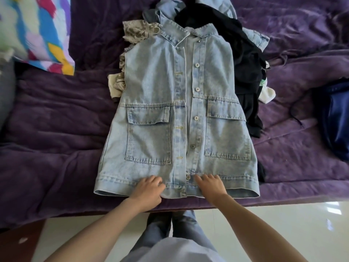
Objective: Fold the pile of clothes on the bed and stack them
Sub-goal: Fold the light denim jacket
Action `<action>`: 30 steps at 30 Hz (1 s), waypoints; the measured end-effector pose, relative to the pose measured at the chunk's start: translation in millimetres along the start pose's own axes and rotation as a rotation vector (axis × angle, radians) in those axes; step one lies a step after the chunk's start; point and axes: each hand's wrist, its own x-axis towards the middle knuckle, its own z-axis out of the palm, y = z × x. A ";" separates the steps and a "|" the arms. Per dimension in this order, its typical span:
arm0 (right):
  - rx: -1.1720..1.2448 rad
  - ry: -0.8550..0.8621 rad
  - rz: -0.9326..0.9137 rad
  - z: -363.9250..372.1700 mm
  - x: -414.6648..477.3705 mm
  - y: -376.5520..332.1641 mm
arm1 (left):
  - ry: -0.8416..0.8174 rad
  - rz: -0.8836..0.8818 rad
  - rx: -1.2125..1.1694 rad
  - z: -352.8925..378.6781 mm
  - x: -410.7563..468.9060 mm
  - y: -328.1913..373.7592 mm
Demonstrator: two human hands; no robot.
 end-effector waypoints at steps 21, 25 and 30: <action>0.119 0.416 -0.133 5.4 -51.6 -14.8 | -0.023 -0.057 -0.063 10.5 0.1 9.2; 0.018 0.092 -0.138 15.2 -52.4 -16.5 | -0.078 -0.051 -0.032 4.7 -1.6 11.4; 0.032 -0.080 -0.105 4.2 -45.6 -24.1 | -0.125 -0.050 -0.012 1.8 -2.1 13.2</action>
